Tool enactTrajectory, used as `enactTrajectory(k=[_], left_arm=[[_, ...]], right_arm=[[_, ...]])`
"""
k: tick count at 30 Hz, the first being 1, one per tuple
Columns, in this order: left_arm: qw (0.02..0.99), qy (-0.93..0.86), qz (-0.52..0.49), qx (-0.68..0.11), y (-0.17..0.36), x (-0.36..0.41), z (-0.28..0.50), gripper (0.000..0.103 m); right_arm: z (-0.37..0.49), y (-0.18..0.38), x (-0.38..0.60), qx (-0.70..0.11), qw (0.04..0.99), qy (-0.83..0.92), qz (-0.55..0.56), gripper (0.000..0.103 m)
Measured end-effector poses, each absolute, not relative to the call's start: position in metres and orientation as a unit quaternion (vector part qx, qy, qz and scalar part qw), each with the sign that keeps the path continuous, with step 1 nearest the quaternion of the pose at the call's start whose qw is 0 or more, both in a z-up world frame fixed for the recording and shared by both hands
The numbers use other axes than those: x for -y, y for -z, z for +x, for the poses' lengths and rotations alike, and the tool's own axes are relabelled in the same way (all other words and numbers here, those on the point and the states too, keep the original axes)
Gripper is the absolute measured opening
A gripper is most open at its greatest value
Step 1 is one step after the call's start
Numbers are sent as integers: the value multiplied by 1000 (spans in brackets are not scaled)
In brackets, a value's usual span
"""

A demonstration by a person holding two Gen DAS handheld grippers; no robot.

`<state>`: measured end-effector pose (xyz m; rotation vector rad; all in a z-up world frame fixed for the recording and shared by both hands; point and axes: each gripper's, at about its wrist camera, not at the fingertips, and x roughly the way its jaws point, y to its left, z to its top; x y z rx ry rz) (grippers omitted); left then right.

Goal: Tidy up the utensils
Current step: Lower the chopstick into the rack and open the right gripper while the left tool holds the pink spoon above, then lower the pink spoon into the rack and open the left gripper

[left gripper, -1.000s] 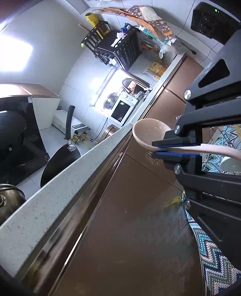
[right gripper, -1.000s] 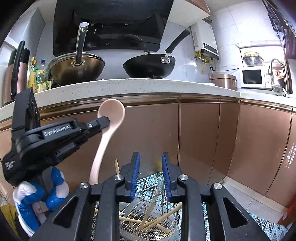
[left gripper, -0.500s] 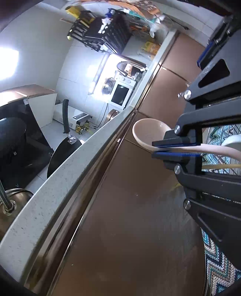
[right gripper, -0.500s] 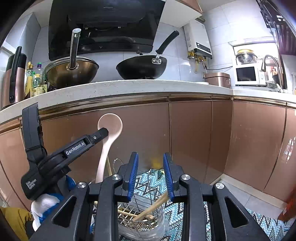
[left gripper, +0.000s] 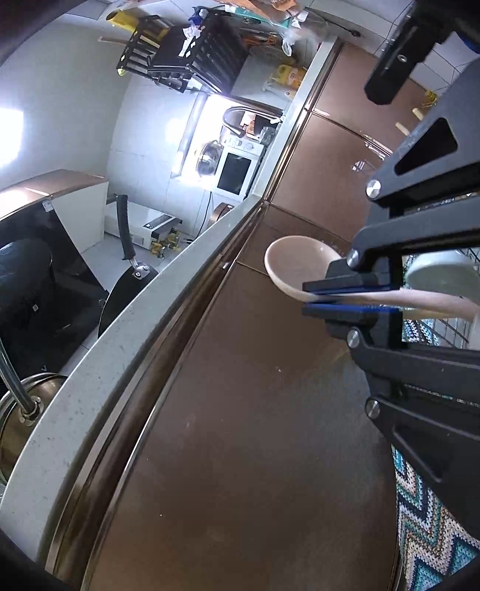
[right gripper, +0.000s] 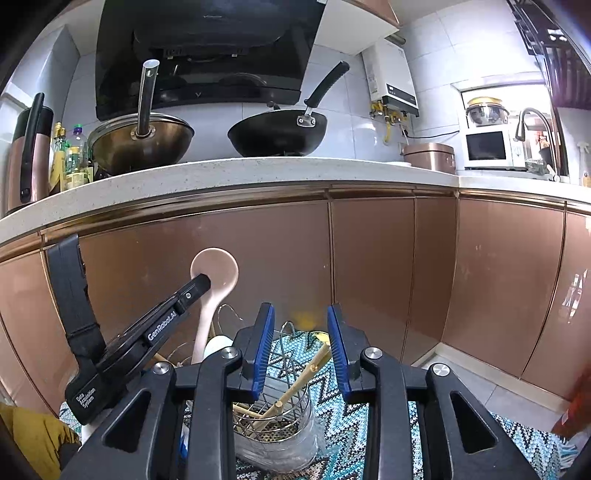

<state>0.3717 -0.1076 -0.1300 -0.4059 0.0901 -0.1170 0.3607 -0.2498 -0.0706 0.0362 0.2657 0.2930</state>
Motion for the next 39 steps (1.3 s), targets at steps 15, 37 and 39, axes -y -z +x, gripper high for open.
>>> enactTrajectory(k=[15, 37, 39], left_arm=[[973, 92, -189, -96, 133, 97, 346, 8], [967, 109, -141, -181, 70, 46, 244, 53], [970, 94, -119, -189, 56, 35, 227, 55]], right_arm=[[339, 58, 241, -130, 980, -148, 12, 35], [246, 53, 245, -193, 975, -104, 28, 47], [236, 51, 245, -197, 975, -98, 30, 47]])
